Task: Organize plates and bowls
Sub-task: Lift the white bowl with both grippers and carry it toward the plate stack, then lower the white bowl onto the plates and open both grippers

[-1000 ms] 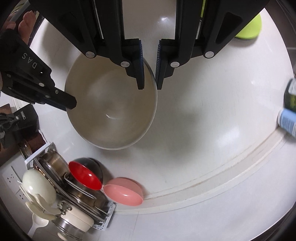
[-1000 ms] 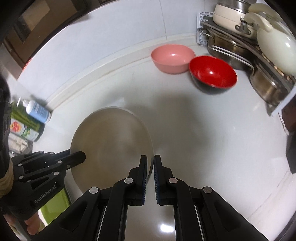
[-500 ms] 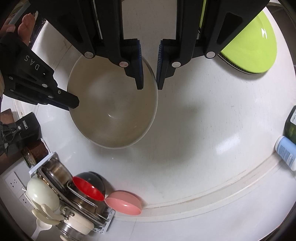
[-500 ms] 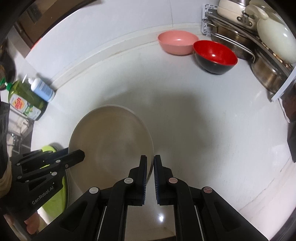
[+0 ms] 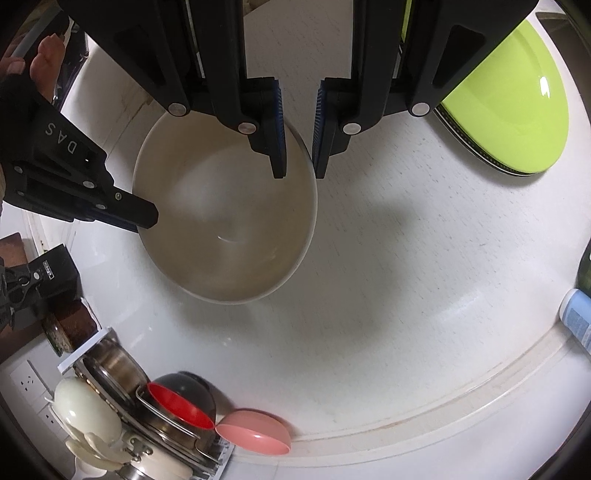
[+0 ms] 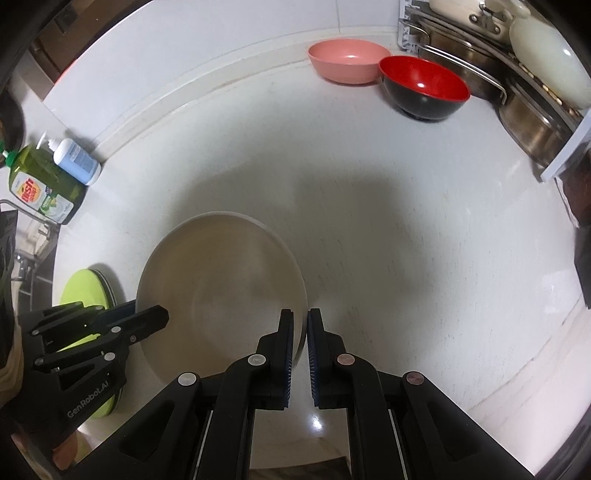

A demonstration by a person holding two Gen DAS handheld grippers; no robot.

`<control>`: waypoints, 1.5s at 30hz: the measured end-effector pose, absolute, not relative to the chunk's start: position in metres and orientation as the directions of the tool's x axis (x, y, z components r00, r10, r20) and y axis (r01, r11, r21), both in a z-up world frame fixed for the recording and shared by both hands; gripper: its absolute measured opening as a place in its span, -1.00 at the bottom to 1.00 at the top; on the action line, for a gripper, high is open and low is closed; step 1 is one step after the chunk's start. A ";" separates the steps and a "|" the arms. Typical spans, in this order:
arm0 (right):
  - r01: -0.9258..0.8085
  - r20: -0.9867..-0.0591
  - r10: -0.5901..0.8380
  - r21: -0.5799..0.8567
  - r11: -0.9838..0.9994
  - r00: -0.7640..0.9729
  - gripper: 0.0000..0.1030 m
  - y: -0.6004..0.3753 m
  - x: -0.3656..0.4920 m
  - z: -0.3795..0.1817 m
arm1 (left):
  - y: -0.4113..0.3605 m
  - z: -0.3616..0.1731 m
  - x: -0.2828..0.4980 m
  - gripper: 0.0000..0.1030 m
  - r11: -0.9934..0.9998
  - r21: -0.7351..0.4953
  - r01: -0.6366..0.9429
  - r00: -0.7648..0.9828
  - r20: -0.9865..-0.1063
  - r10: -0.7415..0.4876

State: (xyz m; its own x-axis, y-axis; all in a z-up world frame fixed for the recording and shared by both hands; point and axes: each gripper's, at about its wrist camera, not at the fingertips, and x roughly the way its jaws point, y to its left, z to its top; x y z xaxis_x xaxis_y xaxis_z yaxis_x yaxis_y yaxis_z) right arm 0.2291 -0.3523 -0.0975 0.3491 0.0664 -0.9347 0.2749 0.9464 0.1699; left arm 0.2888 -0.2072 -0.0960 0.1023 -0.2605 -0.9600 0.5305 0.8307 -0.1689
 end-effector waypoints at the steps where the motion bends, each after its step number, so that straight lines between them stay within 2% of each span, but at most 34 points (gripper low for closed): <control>1: 0.275 -0.936 0.067 0.170 0.946 0.347 -0.82 -0.353 0.229 -0.099 | -0.208 -0.097 0.289 -0.73 0.831 -0.170 0.530 0.098 -0.961 -0.259; 18: 0.271 -0.943 0.088 0.180 0.946 0.322 -0.81 -0.353 0.226 -0.111 | -0.209 -0.109 0.283 -0.68 0.840 -0.181 0.512 0.058 -0.968 -0.244; 26: 0.264 -0.940 0.106 0.198 0.944 0.325 -0.76 -0.356 0.225 -0.117 | -0.206 -0.109 0.283 -0.54 0.837 -0.213 0.503 0.049 -0.960 -0.274; 31: 0.255 -0.939 0.112 0.202 0.946 0.326 -0.76 -0.360 0.225 -0.118 | -0.205 -0.110 0.284 -0.53 0.842 -0.229 0.488 0.043 -0.957 -0.285; 39: 0.242 -0.930 0.093 0.188 0.952 0.356 -0.75 -0.362 0.220 -0.109 | -0.202 -0.104 0.286 -0.31 0.843 -0.206 0.497 0.079 -0.957 -0.281; 41: 0.240 -0.924 0.083 0.182 0.953 0.372 -0.63 -0.363 0.219 -0.103 | -0.202 -0.099 0.288 -0.27 0.846 -0.188 0.500 0.106 -0.955 -0.275; 45: 0.244 -0.908 0.054 0.169 0.955 0.416 -0.46 -0.370 0.219 -0.089 | -0.207 -0.080 0.295 0.01 0.840 -0.156 0.520 0.181 -0.941 -0.287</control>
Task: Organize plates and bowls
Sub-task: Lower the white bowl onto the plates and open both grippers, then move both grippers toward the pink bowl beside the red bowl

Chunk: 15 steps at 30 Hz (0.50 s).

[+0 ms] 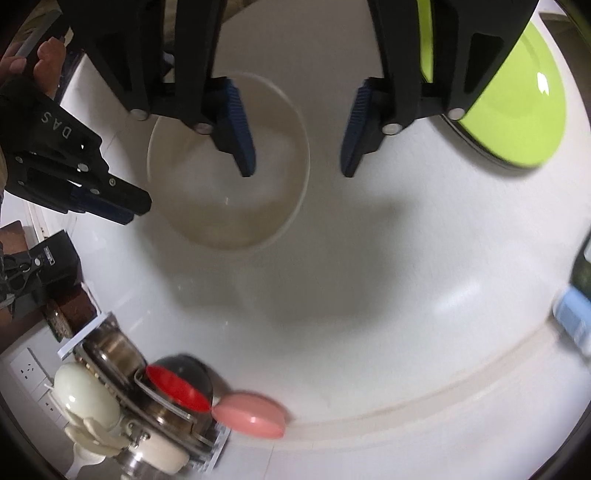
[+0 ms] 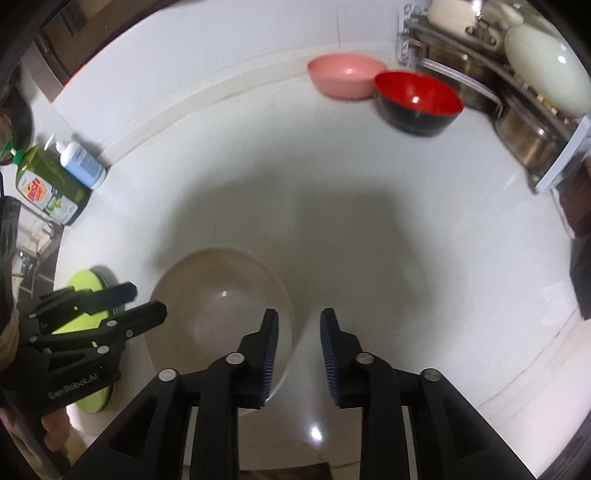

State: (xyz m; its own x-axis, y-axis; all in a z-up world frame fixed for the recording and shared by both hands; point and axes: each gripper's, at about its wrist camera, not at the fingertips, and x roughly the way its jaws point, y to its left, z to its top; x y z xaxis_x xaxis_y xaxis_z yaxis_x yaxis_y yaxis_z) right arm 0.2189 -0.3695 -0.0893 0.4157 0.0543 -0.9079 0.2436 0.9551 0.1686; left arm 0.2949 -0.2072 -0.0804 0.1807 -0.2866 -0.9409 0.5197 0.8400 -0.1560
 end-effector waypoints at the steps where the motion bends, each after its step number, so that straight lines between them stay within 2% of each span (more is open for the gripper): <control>1: 0.247 -0.902 0.044 0.165 0.955 0.429 -0.42 -0.373 0.220 -0.085 | -0.210 -0.077 0.297 0.02 0.838 -0.145 0.526 0.198 -0.937 -0.286; 8: 0.315 -0.865 -0.027 0.153 0.937 0.502 -0.18 -0.409 0.231 -0.063 | -0.245 -0.056 0.317 0.24 0.807 -0.094 0.583 0.258 -0.920 -0.294; 15: 0.367 -0.829 -0.080 0.156 0.917 0.553 -0.12 -0.439 0.245 -0.044 | -0.282 -0.036 0.337 0.27 0.776 -0.075 0.626 0.279 -0.908 -0.313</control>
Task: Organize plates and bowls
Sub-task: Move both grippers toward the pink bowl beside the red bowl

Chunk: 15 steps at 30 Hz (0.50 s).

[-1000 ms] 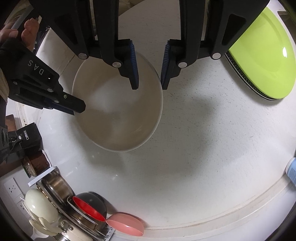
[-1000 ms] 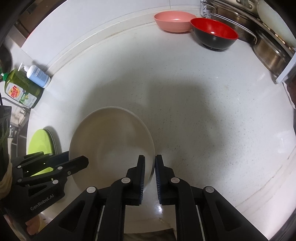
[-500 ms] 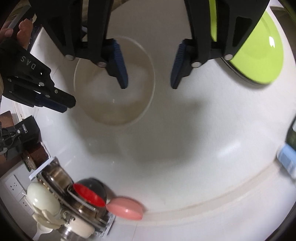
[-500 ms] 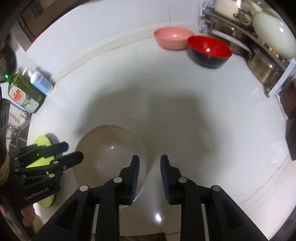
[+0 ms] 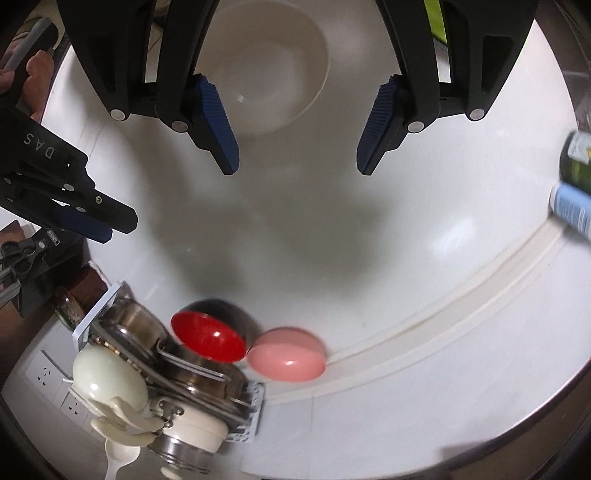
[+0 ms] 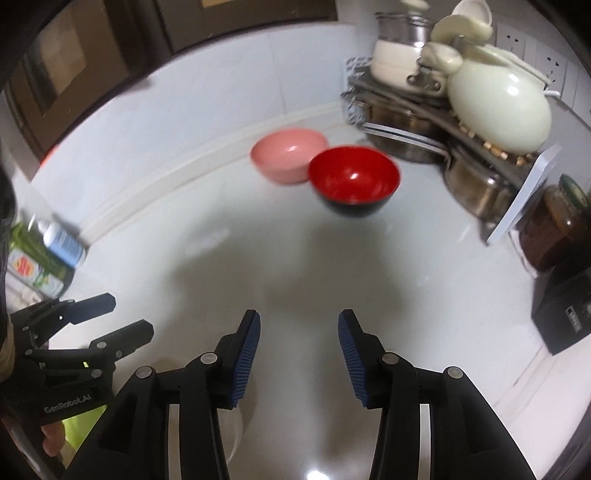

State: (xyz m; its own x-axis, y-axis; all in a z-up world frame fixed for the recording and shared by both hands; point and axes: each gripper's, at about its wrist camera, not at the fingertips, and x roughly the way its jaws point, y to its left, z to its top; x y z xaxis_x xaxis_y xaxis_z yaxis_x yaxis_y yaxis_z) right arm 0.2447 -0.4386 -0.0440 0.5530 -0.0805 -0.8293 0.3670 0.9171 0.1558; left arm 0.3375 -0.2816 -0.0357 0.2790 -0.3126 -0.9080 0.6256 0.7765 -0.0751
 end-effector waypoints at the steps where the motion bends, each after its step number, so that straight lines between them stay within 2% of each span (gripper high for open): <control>1: 0.378 -0.824 -0.089 0.159 0.912 0.560 -0.12 -0.445 0.247 -0.041 | -0.287 -0.032 0.341 0.27 0.773 -0.069 0.631 0.285 -0.906 -0.313; 15: 0.378 -0.783 -0.113 0.164 0.911 0.612 -0.12 -0.497 0.306 -0.016 | -0.348 -0.013 0.404 0.28 0.759 -0.027 0.650 0.323 -0.895 -0.308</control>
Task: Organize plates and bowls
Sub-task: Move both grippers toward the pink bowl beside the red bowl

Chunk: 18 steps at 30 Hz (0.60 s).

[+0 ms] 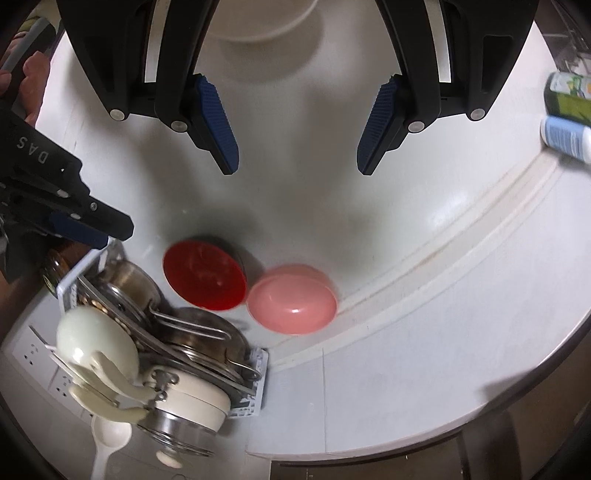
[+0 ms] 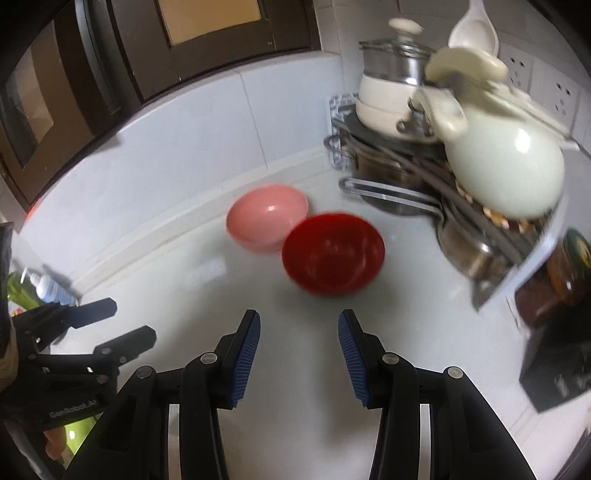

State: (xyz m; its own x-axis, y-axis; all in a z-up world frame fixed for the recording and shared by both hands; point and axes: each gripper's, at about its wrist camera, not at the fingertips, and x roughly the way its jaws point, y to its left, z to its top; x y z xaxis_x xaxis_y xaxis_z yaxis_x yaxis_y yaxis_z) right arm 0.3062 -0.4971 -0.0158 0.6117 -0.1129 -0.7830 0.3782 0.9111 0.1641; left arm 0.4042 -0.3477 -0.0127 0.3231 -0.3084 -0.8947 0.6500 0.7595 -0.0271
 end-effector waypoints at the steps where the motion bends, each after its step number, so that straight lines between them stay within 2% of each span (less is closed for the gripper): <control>1: 0.373 -0.779 -0.114 0.162 0.914 0.616 -0.12 -0.499 0.312 -0.013 | -0.351 -0.012 0.410 0.28 0.759 -0.028 0.650 0.320 -0.896 -0.307; 8: 0.353 -0.781 -0.106 0.153 0.923 0.615 -0.12 -0.516 0.358 -0.008 | -0.371 -0.010 0.448 0.28 0.761 0.009 0.648 0.346 -0.894 -0.284; 18: 0.328 -0.797 -0.060 0.177 0.928 0.601 -0.12 -0.555 0.419 -0.031 | -0.399 -0.029 0.510 0.28 0.777 0.005 0.629 0.342 -0.900 -0.271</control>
